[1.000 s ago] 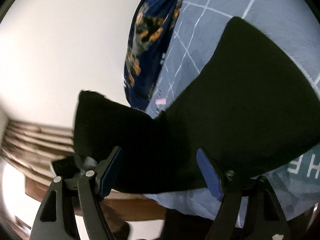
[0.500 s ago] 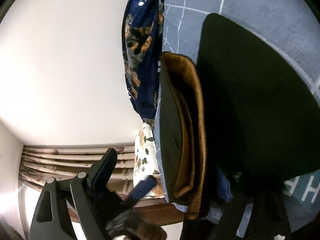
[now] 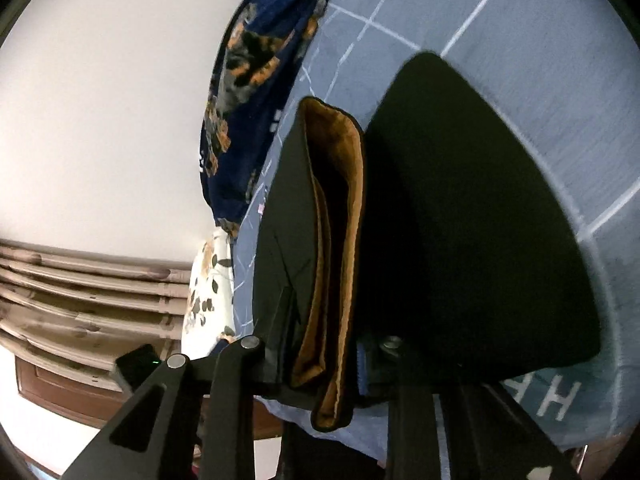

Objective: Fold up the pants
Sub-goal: 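Lift the hem end with the right gripper and fold it over toward the waistband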

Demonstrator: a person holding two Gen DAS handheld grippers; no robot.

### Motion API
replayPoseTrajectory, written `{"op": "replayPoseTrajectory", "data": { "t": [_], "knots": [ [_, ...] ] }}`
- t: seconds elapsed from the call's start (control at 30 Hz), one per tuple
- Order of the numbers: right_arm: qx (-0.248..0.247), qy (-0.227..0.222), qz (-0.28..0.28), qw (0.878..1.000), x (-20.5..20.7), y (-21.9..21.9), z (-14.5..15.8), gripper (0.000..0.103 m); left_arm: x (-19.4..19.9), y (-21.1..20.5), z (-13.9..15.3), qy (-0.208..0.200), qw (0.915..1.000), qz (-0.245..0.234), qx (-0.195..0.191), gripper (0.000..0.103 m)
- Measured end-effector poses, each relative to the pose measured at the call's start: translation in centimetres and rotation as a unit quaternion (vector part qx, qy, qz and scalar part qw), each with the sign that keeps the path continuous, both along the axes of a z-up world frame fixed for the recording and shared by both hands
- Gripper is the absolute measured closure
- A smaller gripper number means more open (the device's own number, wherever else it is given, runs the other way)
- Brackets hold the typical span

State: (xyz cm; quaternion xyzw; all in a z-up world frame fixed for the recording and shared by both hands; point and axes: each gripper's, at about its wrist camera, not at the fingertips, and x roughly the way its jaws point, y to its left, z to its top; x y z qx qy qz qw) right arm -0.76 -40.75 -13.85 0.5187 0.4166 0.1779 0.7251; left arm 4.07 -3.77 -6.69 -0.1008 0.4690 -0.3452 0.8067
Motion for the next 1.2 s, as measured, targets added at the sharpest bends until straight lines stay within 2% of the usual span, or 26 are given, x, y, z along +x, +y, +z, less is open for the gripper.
{"op": "replayPoseTrajectory", "data": {
  "t": [0.1, 0.2, 0.43, 0.6, 0.83, 0.93, 1.07, 1.13, 1.2],
  "knots": [
    [-0.006, -0.033, -0.012, 0.999, -0.3, -1.2, 1.6, 0.081, 0.1, 0.6, -0.6, 0.009, 0.9999, 0.011, -0.001, 0.03],
    [-0.006, -0.045, -0.035, 0.998, -0.9, -3.2, 2.1, 0.081, 0.0, 0.4, -0.8, 0.008, 0.9999, 0.005, 0.004, 0.03],
    [0.025, 0.012, -0.067, 0.997, -2.3, -6.0, -1.8, 0.082, -0.6, -1.4, -2.4, 0.027, 0.9989, -0.02, 0.034, 0.03],
    [0.023, 0.005, -0.069, 0.997, -2.3, -6.2, -1.3, 0.082, -0.9, -2.0, -2.4, 0.02, 0.9984, -0.03, 0.043, 0.03],
    [0.02, 0.029, -0.084, 0.996, -2.6, -7.3, -2.1, 0.083, -0.5, -1.9, -2.8, 0.034, 0.9986, -0.029, 0.027, 0.03],
    [0.049, 0.045, -0.103, 0.993, -3.2, -8.4, -2.9, 0.08, -0.5, -2.2, -2.8, 0.037, 0.9984, -0.03, 0.03, 0.03],
    [0.044, 0.019, -0.157, 0.986, -5.1, -11.3, -0.7, 0.08, -0.6, -2.3, -2.6, 0.035, 0.9985, -0.033, 0.027, 0.03],
    [0.06, -0.019, -0.147, 0.987, -6.3, -11.6, 1.3, 0.08, -0.6, -2.3, -2.5, 0.036, 0.9985, -0.033, 0.023, 0.03],
    [0.054, -0.033, -0.117, 0.991, -7.0, -10.6, 2.7, 0.08, -0.7, -2.3, -2.6, 0.041, 0.9985, -0.033, 0.018, 0.03]
  ]
}}
